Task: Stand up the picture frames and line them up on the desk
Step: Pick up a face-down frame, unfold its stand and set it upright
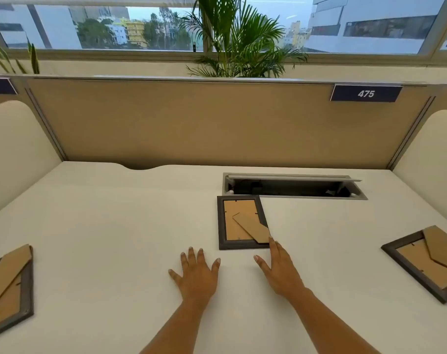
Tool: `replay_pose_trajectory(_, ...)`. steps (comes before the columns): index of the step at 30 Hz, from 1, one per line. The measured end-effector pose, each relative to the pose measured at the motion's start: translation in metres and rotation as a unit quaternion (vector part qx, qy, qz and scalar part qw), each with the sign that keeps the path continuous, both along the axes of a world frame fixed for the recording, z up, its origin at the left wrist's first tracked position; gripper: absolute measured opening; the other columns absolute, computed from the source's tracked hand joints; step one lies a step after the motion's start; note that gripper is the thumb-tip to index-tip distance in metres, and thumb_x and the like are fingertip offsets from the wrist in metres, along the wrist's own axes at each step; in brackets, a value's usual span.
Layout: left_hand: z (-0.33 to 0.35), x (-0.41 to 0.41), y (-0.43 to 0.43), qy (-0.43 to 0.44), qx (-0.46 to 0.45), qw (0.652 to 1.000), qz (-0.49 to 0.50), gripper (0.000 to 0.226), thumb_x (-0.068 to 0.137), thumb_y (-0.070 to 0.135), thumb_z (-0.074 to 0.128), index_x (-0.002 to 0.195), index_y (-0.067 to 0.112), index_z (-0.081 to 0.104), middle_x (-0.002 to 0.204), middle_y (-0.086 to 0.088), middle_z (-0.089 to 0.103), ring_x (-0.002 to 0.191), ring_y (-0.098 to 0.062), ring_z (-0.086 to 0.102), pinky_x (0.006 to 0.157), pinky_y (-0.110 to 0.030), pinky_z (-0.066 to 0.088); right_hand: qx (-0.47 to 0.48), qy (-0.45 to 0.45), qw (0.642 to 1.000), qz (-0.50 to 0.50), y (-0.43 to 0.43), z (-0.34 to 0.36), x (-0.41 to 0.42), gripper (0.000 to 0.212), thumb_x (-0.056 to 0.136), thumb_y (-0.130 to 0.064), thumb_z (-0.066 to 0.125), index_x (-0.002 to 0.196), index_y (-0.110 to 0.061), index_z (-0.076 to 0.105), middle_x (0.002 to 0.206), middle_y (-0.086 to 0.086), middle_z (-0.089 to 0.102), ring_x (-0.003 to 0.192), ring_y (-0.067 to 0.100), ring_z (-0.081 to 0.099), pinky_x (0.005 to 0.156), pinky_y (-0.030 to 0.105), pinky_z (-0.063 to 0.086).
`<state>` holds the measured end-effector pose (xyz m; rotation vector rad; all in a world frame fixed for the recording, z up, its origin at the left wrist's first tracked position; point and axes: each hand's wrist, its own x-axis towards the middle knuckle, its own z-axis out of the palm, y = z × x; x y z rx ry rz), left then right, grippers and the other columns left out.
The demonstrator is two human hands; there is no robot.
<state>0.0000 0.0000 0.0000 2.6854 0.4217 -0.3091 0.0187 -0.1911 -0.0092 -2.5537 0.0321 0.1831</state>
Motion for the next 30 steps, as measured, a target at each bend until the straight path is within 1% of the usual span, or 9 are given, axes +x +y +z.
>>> replay_pose_trajectory(5, 0.003, 0.031, -0.003, 0.01, -0.042, 0.999, 0.014, 0.064, 0.094, 0.054, 0.025, 0.147, 0.02, 0.016, 0.159, -0.006, 0.003, 0.146, -0.026, -0.003, 0.117, -0.053, 0.002, 0.013, 0.032, 0.999, -0.004, 0.001, 0.006, 0.025, 0.073, 0.092, -0.052, 0.033, 0.146, -0.017, -0.001, 0.157, 0.009, 0.009, 0.144, 0.026, 0.012, 0.117, 0.038, 0.016)
replay_pose_trajectory(11, 0.001, 0.065, -0.01, -0.009, -0.037, 0.999, -0.018, 0.065, 0.095, 0.051, 0.028, 0.146, 0.012, 0.02, 0.158, -0.012, 0.008, 0.146, -0.026, 0.003, 0.119, -0.046, 0.003, 0.029, 0.027, 0.999, -0.015, 0.008, 0.008, 0.055, 0.072, 0.091, -0.05, 0.037, 0.146, -0.014, 0.007, 0.154, 0.009, 0.02, 0.141, 0.028, 0.021, 0.114, 0.039, 0.023)
replay_pose_trajectory(16, 0.002, 0.078, -0.021, -0.027, -0.042, 0.998, -0.031, 0.063, 0.097, 0.045, 0.028, 0.145, 0.006, 0.019, 0.157, -0.013, 0.011, 0.146, -0.027, 0.005, 0.119, -0.042, 0.006, 0.062, 0.026, 0.996, -0.053, 0.014, 0.008, 0.069, 0.071, 0.09, -0.046, 0.044, 0.145, -0.012, 0.012, 0.154, 0.008, 0.022, 0.14, 0.028, 0.023, 0.113, 0.039, 0.024)
replay_pose_trajectory(21, 0.001, 0.079, -0.034, -0.061, -0.14, 0.988, 0.015, 0.054, 0.099, 0.033, 0.033, 0.143, 0.003, 0.025, 0.157, -0.012, 0.014, 0.146, -0.025, 0.007, 0.12, -0.039, 0.007, 0.101, 0.021, 0.992, -0.078, 0.02, 0.005, 0.07, 0.068, 0.093, -0.037, 0.045, 0.145, -0.009, 0.011, 0.154, 0.01, 0.021, 0.141, 0.028, 0.021, 0.115, 0.039, 0.022)
replay_pose_trajectory(24, 0.003, 0.078, -0.04, -0.091, -0.217, 0.97, 0.065, 0.047, 0.099, 0.023, 0.038, 0.139, -0.002, 0.033, 0.154, -0.013, 0.023, 0.145, -0.026, 0.014, 0.12, -0.039, 0.017, 0.134, 0.02, 0.986, -0.098, 0.021, 0.006, 0.064, 0.066, 0.094, -0.034, 0.043, 0.145, -0.009, 0.01, 0.154, 0.01, 0.019, 0.141, 0.028, 0.02, 0.116, 0.039, 0.021)
replay_pose_trajectory(26, 0.005, 0.075, -0.043, -0.098, -0.241, 0.961, 0.094, 0.045, 0.098, 0.02, 0.04, 0.134, -0.005, 0.038, 0.151, -0.015, 0.03, 0.141, -0.028, 0.024, 0.117, -0.04, 0.024, 0.14, 0.022, 0.985, -0.098, 0.021, 0.006, 0.059, 0.065, 0.094, -0.034, 0.042, 0.145, -0.009, 0.009, 0.154, 0.01, 0.019, 0.142, 0.028, 0.02, 0.116, 0.039, 0.02)
replay_pose_trajectory(28, 0.009, 0.072, -0.044, -0.103, -0.268, 0.949, 0.128, 0.039, 0.096, 0.018, 0.045, 0.121, -0.011, 0.05, 0.137, -0.022, 0.045, 0.129, -0.033, 0.041, 0.11, -0.043, 0.035, 0.145, 0.025, 0.984, -0.098, 0.02, 0.007, 0.053, 0.065, 0.094, -0.034, 0.042, 0.145, -0.009, 0.009, 0.155, 0.01, 0.019, 0.142, 0.028, 0.02, 0.116, 0.039, 0.02)
replay_pose_trajectory(29, 0.011, 0.07, -0.043, -0.109, -0.283, 0.942, 0.142, 0.033, 0.095, 0.016, 0.047, 0.104, -0.013, 0.059, 0.118, -0.026, 0.056, 0.113, -0.036, 0.053, 0.102, -0.045, 0.043, 0.15, 0.026, 0.983, -0.098, 0.02, 0.008, 0.05, 0.065, 0.094, -0.034, 0.043, 0.145, -0.009, 0.009, 0.154, 0.01, 0.019, 0.142, 0.028, 0.02, 0.116, 0.039, 0.02)
replay_pose_trajectory(30, 0.013, 0.067, -0.041, -0.116, -0.296, 0.935, 0.155, 0.029, 0.093, 0.015, 0.05, 0.08, -0.008, 0.062, 0.091, -0.025, 0.061, 0.09, -0.035, 0.059, 0.088, -0.045, 0.05, 0.155, 0.027, 0.983, -0.099, 0.019, 0.009, 0.046, 0.066, 0.094, -0.033, 0.043, 0.145, -0.009, 0.009, 0.154, 0.01, 0.019, 0.142, 0.028, 0.02, 0.116, 0.039, 0.02)
